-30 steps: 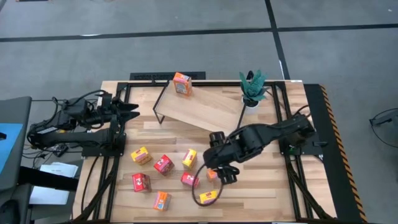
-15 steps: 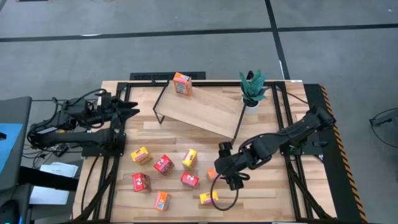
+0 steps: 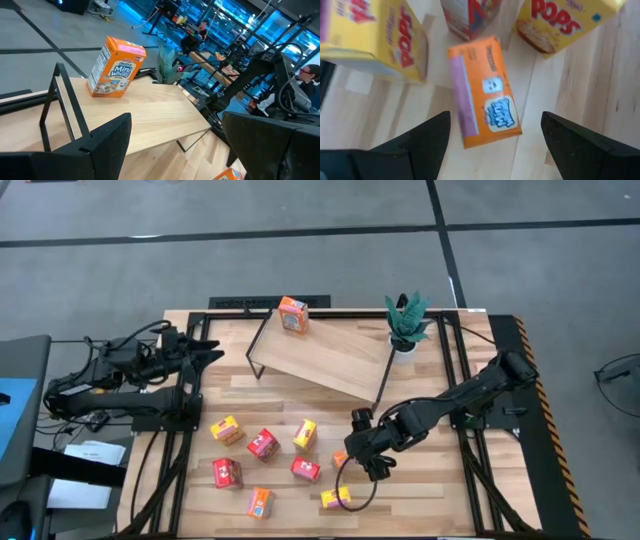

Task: Stack cereal on shelf
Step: Put the right orange cereal box aligned with the other orange cereal box on the shelf

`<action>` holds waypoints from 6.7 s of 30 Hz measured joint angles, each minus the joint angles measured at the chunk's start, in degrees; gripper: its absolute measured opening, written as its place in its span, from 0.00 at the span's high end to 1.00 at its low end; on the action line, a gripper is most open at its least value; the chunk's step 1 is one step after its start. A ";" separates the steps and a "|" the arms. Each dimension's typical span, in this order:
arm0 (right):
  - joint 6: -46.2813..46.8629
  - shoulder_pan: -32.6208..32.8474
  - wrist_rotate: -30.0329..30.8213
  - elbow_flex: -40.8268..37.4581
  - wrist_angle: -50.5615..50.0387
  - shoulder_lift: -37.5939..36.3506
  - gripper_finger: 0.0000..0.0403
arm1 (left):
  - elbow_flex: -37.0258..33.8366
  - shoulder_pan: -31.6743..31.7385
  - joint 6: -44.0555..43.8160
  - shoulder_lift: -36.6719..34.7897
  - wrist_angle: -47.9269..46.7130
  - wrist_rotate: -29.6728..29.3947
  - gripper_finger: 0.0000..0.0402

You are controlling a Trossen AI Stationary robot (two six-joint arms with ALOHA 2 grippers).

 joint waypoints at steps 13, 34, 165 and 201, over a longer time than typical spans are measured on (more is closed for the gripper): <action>-2.22 -1.74 -2.34 -3.31 5.67 -0.02 0.20 | 0.00 0.00 -1.68 0.00 0.02 -1.53 0.25; -2.84 -2.14 -3.94 -3.31 5.57 -0.02 0.36 | 0.00 0.01 -1.90 0.00 0.14 -2.53 0.25; -2.82 -36.21 7.58 59.48 -18.32 25.86 0.38 | -0.02 0.09 -1.09 0.42 0.18 -5.64 0.25; 4.18 -25.30 21.61 13.40 13.24 -4.04 0.77 | 0.00 0.07 0.92 0.39 -0.35 -5.23 0.25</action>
